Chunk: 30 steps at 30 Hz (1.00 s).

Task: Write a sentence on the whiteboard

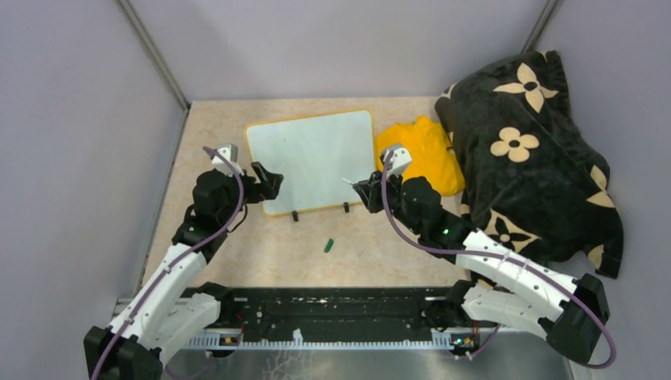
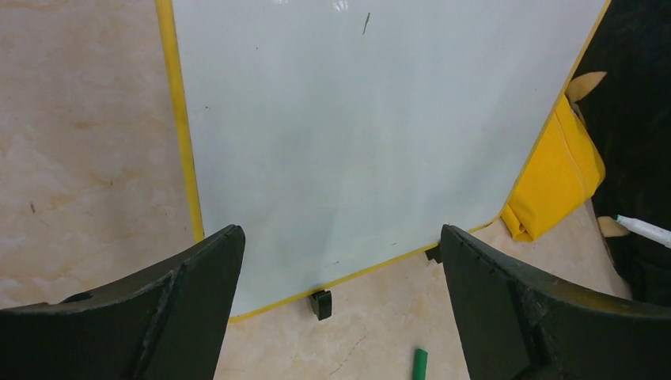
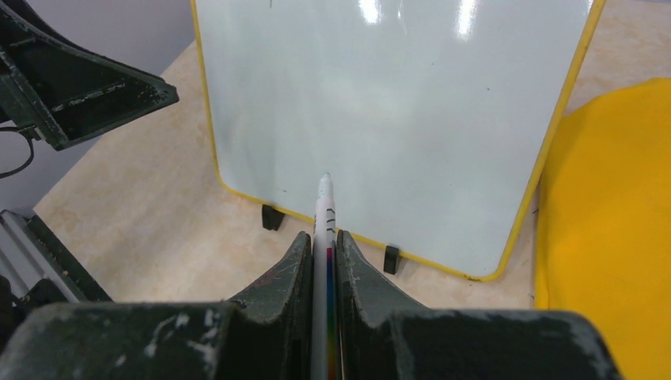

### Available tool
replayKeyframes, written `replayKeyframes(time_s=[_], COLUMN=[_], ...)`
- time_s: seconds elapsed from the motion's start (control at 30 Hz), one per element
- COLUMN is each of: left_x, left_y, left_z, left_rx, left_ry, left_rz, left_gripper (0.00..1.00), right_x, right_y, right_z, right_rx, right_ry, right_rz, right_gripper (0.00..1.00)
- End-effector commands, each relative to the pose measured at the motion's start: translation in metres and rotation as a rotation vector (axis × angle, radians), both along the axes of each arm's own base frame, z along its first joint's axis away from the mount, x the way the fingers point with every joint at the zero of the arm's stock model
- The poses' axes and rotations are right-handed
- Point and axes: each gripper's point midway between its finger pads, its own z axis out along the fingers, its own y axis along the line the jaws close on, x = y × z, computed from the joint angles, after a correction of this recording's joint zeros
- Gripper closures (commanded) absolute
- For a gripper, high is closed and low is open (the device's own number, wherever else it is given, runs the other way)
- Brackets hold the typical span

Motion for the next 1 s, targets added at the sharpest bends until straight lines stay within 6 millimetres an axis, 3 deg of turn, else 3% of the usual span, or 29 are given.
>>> replayKeyframes(time_s=[0.0,0.2,0.3,0.47,0.7,0.83,0.97], left_x=[0.011,0.000,-0.014,-0.038,-0.047,-0.048,-0.045], left_y=[-0.006,-0.016,-0.034,-0.054,-0.057,-0.068,-0.065], left_z=[0.002,-0.014,-0.027,-0.062,-0.092,-0.114,-0.135], left_rx=[0.032,-0.074,-0.148,-0.201,-0.103,-0.009,0.047], left_ry=[0.050,0.110,0.167,0.320,0.393,0.452,0.508], left_rz=[-0.029,-0.173,-0.283,-0.408,-0.325,-0.264,-0.160], left_gripper=[0.01,0.01,0.01,0.14,0.20,0.28,0.36], right_x=[0.009,0.005,0.000,-0.004,-0.005,-0.005,-0.005], right_y=[0.004,0.004,0.003,0.002,-0.004,-0.007,-0.010], right_z=[0.028,0.026,0.026,0.021,0.021,0.021,0.022], right_rx=[0.052,0.062,0.072,0.078,0.077,0.072,0.061], right_ry=[-0.074,-0.071,-0.072,-0.061,-0.062,-0.059,-0.060], right_rz=[-0.009,0.008,0.020,0.031,0.012,0.001,-0.012], right_gripper=[1.00,1.00,1.00,1.00,1.00,1.00,1.00])
